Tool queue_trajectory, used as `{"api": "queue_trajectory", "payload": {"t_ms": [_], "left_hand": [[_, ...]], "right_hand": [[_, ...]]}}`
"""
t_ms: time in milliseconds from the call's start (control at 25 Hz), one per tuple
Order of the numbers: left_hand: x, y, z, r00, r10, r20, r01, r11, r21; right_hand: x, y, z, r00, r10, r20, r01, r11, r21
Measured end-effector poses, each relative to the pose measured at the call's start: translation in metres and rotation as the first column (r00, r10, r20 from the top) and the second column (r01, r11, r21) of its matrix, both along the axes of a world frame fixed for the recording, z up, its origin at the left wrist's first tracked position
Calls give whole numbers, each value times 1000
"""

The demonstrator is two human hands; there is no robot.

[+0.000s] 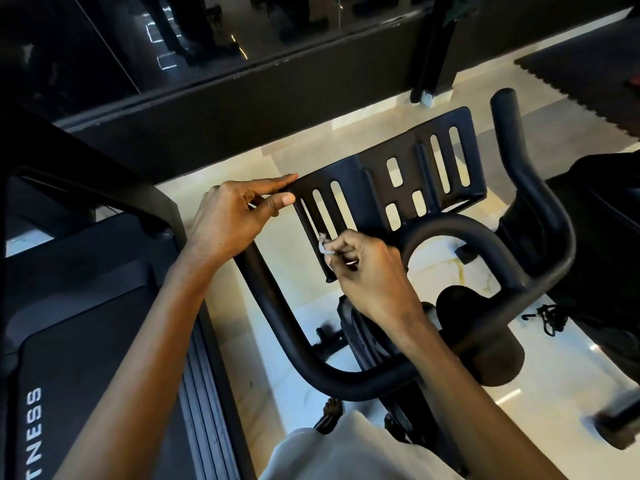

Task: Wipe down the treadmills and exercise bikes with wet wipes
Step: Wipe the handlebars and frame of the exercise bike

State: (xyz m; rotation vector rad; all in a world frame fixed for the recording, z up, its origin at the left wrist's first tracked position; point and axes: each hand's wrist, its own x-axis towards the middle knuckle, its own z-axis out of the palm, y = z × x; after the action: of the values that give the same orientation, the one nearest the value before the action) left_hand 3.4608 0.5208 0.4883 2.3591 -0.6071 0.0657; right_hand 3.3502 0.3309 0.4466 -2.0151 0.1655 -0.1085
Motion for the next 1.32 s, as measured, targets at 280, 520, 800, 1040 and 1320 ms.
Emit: {"api": "queue_trajectory", "payload": {"t_ms": [280,520,800,1040,1320], "left_hand": [[-6,2,-3,993,45,106,-50,998,42],[-18,-1,-21,940,179,292,-201,978,50],[-20,0,-28,915,162,370,-199,978,63],[-25,-2,-20,933,120,339,-172,977,128],[-40,-22,-11,927,294,235,-327,938,114]], "right_hand": [[13,12,4,993,-88,77,84,995,48],[26,11,14,991,-77,111,72,996,45],[10,1,3,999,23,-30,-28,989,-144],[43,2,18,939,-55,340,147,957,-249],[54,9,7,923,42,384,62,965,-255]]}}
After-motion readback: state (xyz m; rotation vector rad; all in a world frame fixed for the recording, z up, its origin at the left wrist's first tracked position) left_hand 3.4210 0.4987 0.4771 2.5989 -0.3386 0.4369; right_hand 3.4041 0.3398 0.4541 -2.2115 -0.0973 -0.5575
